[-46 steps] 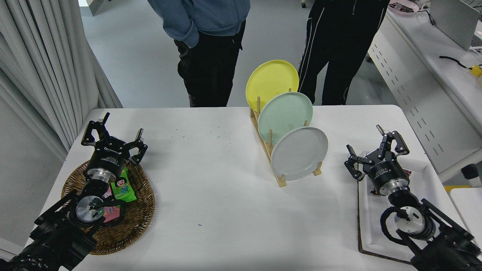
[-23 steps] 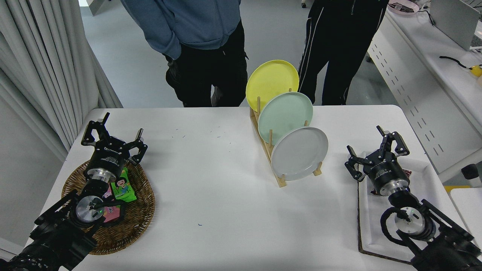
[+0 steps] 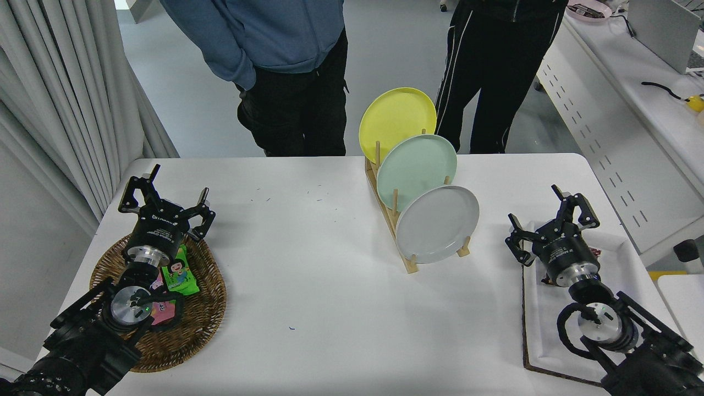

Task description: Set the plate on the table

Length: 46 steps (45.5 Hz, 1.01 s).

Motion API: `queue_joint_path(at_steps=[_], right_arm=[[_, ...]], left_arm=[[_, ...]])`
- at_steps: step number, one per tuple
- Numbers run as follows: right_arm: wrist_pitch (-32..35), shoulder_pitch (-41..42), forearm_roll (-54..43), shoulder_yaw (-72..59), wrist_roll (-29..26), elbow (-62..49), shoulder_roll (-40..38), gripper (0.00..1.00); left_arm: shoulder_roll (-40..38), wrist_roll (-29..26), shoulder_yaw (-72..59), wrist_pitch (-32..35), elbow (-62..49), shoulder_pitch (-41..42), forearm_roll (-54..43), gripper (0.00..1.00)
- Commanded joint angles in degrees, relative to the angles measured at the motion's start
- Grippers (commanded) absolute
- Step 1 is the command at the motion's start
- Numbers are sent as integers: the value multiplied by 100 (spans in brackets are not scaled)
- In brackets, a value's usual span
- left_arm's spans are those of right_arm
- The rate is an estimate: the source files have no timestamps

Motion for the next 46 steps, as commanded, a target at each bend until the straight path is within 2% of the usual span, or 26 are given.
queue_joint_path(at_steps=[1,9,17,28,38,46], right_arm=[[9,17,0,-7,-4,-2,-26,100],[-62,140,-9,-103,-13,-11,-105,100],[-79,429,-35,-735,-21,50,-324,100],[-70,1369,297,-3247,-30,112,-1360,100],[0,2160,931,-4875,-48,577,-2170,100],[9,2828,1028,-5956,-48,1026,-2715,100]], left_arm=[[0,-2,0,1,0,0,0,100],[0,-2,0,1,0,0,0,100],[0,-2,0,1,0,0,0,100],[0,-2,0,1,0,0,0,100],[0,7,0,1,0,0,0,100],[0,-2,0,1,0,0,0,100]])
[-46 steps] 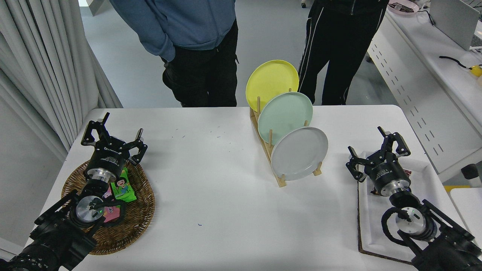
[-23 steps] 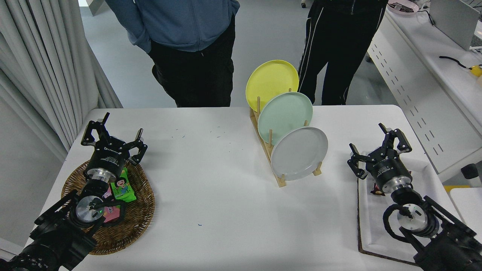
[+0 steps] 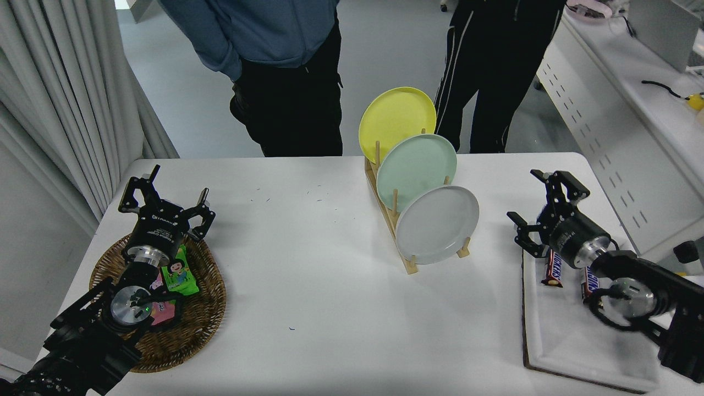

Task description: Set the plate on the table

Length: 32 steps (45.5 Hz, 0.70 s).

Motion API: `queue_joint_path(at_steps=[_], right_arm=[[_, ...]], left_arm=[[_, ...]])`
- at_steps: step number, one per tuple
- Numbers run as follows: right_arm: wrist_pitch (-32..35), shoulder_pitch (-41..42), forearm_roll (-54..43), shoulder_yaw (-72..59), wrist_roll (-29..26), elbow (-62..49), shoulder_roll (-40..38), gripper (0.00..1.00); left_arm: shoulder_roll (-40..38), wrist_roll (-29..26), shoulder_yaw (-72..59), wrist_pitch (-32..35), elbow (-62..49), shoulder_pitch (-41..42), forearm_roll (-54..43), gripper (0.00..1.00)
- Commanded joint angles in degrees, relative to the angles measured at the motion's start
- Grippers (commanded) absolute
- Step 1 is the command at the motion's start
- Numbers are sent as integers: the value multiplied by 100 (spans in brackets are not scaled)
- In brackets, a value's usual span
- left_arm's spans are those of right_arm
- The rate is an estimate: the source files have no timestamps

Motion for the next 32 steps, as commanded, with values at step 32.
queue_joint_path(at_steps=[32], right_arm=[[-13,2230,886,-2569,-1393,951,-361,100]], left_arm=[[0,-5,0,0,0,0,1,100]])
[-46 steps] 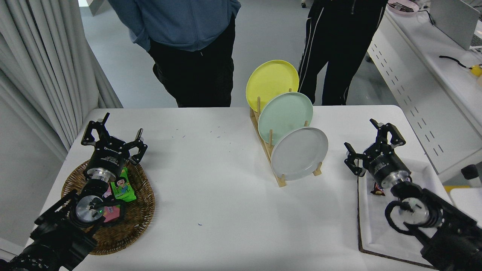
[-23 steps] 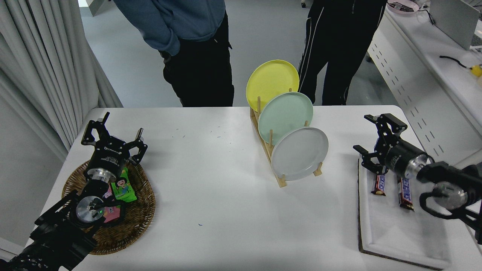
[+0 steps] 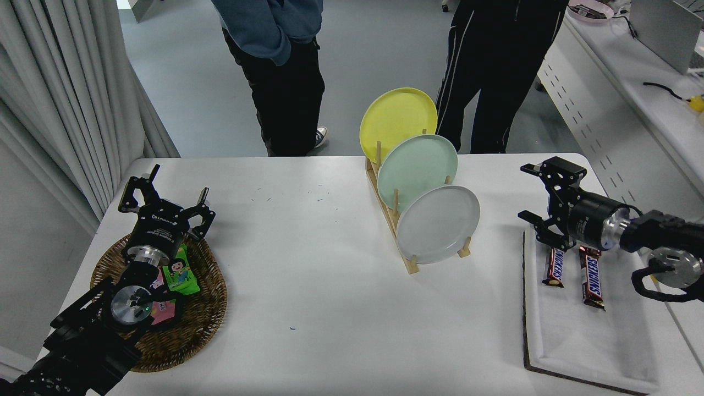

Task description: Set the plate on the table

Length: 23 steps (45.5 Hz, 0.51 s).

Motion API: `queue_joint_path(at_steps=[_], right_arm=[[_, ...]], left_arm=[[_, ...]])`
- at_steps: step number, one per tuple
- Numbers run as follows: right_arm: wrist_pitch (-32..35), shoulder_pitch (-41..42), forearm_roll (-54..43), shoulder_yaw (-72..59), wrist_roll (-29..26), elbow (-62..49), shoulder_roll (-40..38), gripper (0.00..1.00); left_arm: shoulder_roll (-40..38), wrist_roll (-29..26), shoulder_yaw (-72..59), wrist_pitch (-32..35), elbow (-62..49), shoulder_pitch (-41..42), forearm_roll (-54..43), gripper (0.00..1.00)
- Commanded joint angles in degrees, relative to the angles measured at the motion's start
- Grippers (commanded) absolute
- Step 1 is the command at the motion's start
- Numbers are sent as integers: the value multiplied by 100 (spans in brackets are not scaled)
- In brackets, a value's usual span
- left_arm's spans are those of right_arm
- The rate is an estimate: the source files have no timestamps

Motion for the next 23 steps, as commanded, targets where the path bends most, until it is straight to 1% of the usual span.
queue_joint_path(at_steps=[1,7,14,19,23], right_arm=[[-41,269,328,105,-970,70,317,100],[-111,278,363,369,-1067,53,617,100],[-243,138,389,825,-1076,0,643,100],[-331,5,424,1177,-1242,8,722,100],[-629,-56,460,1274,-1392,8,775,100]], left_arm=[[0,5,0,0,0,0,-2,100],[0,-4,0,0,0,0,-2,100],[0,-4,0,0,0,0,-2,100],[0,5,0,0,0,0,-2,100],[0,-4,0,0,0,0,-2,100]])
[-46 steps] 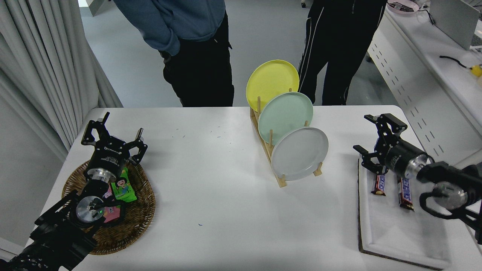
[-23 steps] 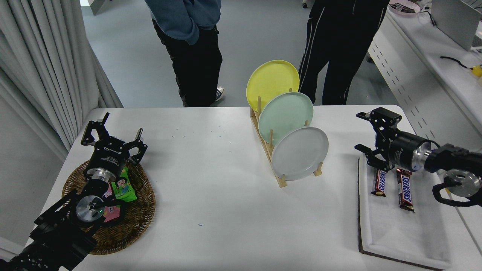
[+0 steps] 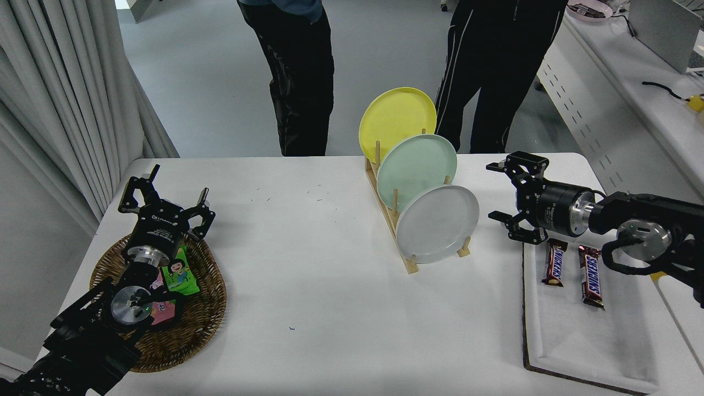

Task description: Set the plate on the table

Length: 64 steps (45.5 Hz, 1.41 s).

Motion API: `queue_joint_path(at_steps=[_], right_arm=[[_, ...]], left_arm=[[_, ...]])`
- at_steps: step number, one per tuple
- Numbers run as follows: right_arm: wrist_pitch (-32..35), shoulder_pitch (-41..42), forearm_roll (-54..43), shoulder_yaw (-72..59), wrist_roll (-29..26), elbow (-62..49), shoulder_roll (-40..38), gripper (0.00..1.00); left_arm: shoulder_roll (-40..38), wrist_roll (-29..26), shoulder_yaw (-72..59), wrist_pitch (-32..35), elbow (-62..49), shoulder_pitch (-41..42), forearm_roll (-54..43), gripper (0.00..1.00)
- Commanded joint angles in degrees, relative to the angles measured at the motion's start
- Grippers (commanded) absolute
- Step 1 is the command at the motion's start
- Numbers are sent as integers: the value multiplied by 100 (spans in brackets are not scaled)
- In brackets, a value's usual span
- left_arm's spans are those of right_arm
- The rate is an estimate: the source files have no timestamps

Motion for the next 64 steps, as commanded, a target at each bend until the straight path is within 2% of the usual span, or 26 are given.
queue_joint_path(at_steps=[1,10,25,29,33,37,56,64], right_arm=[[-482,-175,96,505,-373,-7,190,100],[-957,-158,272,514,-400,-7,462,96],[-1001,-149,694,514,-409,-33,779,89],[-1010,-166,685,523,-409,-77,840,81],[-984,-175,694,514,-435,-103,858,78],[-949,-175,694,514,-488,-103,919,64],[-1001,-175,694,611,-787,-112,893,63],[-1010,-228,694,742,-787,-112,867,52]], left_arm=[[0,6,0,0,0,0,7,100],[0,6,0,0,0,0,-1,100],[0,-2,0,0,0,0,-1,100],[0,6,0,0,0,0,-1,100],[0,-2,0,0,0,0,-1,100],[0,6,0,0,0,0,-1,100],[0,6,0,0,0,0,-1,100],[0,6,0,0,0,0,7,100]])
